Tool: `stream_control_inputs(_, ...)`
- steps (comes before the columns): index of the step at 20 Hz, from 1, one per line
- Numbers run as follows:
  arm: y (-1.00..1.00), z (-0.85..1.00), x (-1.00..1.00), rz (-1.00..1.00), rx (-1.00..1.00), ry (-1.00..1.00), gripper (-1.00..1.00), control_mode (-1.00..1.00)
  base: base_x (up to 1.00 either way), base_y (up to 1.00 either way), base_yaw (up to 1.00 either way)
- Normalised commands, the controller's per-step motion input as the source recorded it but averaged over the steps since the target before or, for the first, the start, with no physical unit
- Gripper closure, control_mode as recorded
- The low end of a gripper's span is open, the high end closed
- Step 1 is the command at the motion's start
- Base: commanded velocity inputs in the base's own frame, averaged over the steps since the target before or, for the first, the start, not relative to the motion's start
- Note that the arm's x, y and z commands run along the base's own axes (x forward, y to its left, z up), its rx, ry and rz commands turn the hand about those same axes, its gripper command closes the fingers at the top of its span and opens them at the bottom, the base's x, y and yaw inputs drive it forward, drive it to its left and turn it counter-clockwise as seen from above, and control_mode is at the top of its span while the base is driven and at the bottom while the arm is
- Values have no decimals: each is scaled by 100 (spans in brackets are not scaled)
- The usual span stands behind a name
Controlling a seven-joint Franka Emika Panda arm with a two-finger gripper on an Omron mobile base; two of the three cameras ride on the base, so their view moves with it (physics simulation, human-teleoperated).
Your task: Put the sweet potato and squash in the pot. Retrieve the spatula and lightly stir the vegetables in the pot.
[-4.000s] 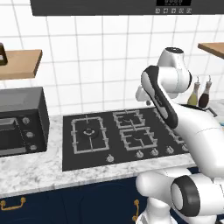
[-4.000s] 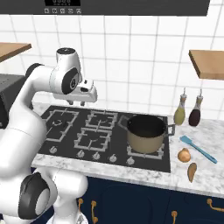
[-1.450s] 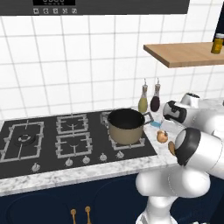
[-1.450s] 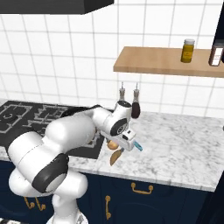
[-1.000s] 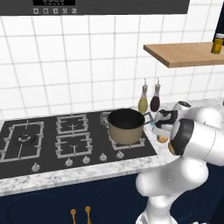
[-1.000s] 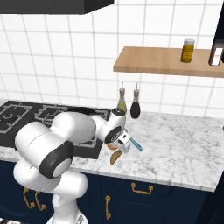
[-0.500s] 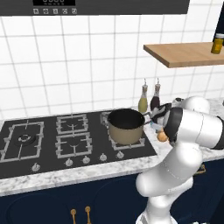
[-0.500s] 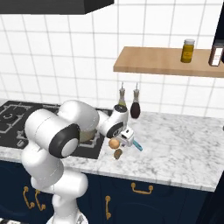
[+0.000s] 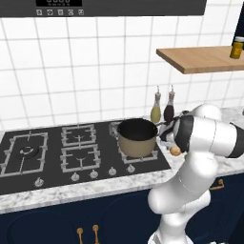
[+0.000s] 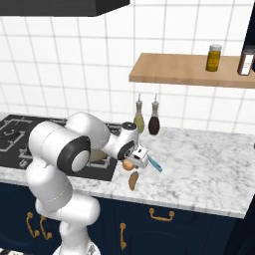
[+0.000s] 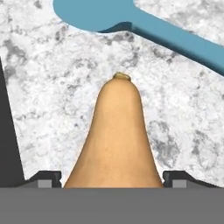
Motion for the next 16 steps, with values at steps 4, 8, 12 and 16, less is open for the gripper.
stream_control_inputs(4,0,46,-58,5,0,-2,100,-100,0,0,0)
stream_control_inputs(8,13,100,-96,0,0,0,100,-100,0,0,0)
stream_control_inputs(12,31,100,-97,0,0,6,100,-100,0,0,0)
stream_control_inputs(16,26,100,-59,4,0,2,100,-100,0,0,0)
